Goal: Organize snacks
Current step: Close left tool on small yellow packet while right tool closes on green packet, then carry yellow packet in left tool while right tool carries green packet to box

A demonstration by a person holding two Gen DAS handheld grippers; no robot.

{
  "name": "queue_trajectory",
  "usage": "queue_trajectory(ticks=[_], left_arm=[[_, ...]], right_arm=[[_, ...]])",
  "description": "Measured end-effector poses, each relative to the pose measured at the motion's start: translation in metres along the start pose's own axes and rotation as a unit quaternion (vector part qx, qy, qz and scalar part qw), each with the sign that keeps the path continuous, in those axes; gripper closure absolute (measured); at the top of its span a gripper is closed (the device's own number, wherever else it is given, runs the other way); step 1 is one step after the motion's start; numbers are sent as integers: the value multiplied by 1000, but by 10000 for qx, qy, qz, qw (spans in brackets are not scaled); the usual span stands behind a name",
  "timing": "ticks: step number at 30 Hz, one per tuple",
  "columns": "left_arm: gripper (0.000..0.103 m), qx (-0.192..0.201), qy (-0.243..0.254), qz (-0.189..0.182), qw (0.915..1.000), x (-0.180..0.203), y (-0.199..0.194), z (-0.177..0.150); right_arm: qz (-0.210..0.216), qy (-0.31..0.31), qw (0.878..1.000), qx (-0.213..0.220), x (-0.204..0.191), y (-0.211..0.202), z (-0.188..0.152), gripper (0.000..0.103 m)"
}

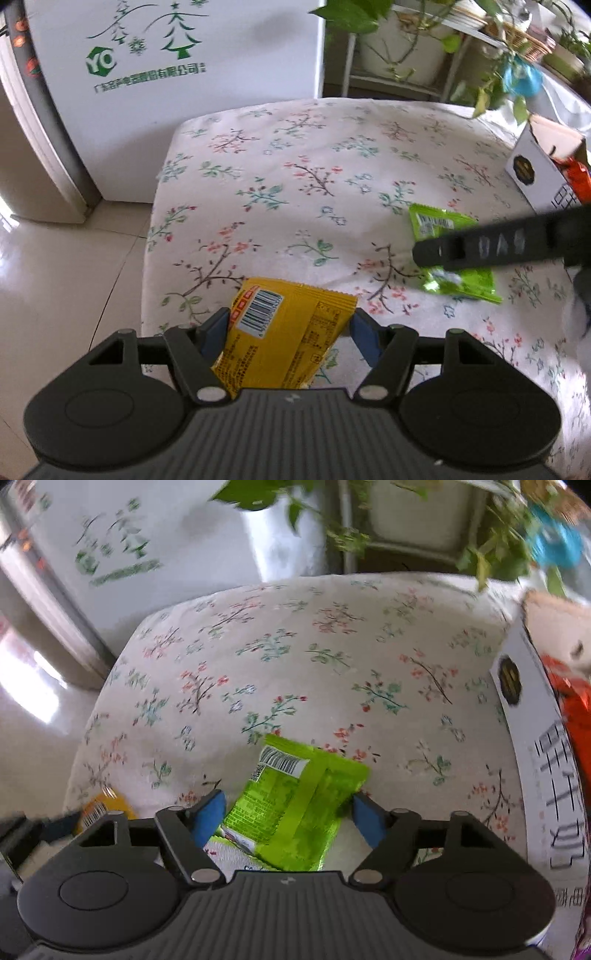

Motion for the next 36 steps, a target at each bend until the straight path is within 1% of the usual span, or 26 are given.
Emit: queue_trajectory(ticks=[1, 3, 4, 6, 8, 10, 13, 14, 16, 17, 19, 22, 24, 30, 36], left_arm=[[34, 2, 0, -4, 10000, 0, 0, 0], [34, 11, -42, -30, 10000, 0, 1, 0], [34, 12, -60, -88, 9999, 1, 1, 0], [30, 11, 55, -99, 9999, 5, 2, 1], [26, 5, 183, -72, 9998, 8, 4, 0], [22, 30, 196, -55, 9998, 8, 5, 0], [21, 38, 206, -50, 9998, 6, 6, 2], [21, 51, 232, -49, 9997, 6, 6, 1], [32, 93, 272, -110, 9995, 9, 4, 1], [35, 123, 338, -138, 9993, 11, 3, 1], [37, 131, 378, -176, 9990, 14, 2, 2], [37, 122, 277, -259, 9992, 16, 1, 4], [37, 192, 236, -286, 9991, 17, -3, 8], [37, 408, 194, -217, 9987, 17, -10, 19], [37, 484, 63, -170, 9987, 12, -13, 24]], right_arm=[[-102, -204, 9997, 46, -3, 0, -1, 32], [-188, -491, 9986, 110, -4, 1, 0, 39], [-164, -585, 9981, 120, -4, 1, 0, 42], [-73, -700, 9975, 97, -1, 0, 2, 44], [-7, -802, 9968, 36, 0, -1, 3, 44], [29, -845, 9964, -22, 2, 0, 2, 42], [3, -864, 9963, -20, 1, 0, 0, 40], [-39, -920, 9957, -11, -1, 0, -1, 39], [-137, -1082, 9940, -1, -5, 0, -3, 41], [-124, -1083, 9940, -3, -5, 0, -3, 43], [-61, -1055, 9944, -14, -6, -1, -3, 46], [-55, -983, 9951, -24, -3, -2, -2, 46], [-55, -977, 9952, 6, -3, -6, -2, 46], [1, -930, 9955, 174, -2, -18, 4, 46], [2, -928, 9952, 311, 1, -31, 7, 46]])
Point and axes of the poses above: each gripper's, at about its wrist camera, not at the fingertips, and y roughly the way its jaws point, x to its right, z to its top, the point moved 8 cm from there along y, roughly the way its jaws point, and after that the axes turned 1 degree about -x, right-handed, at the moved point
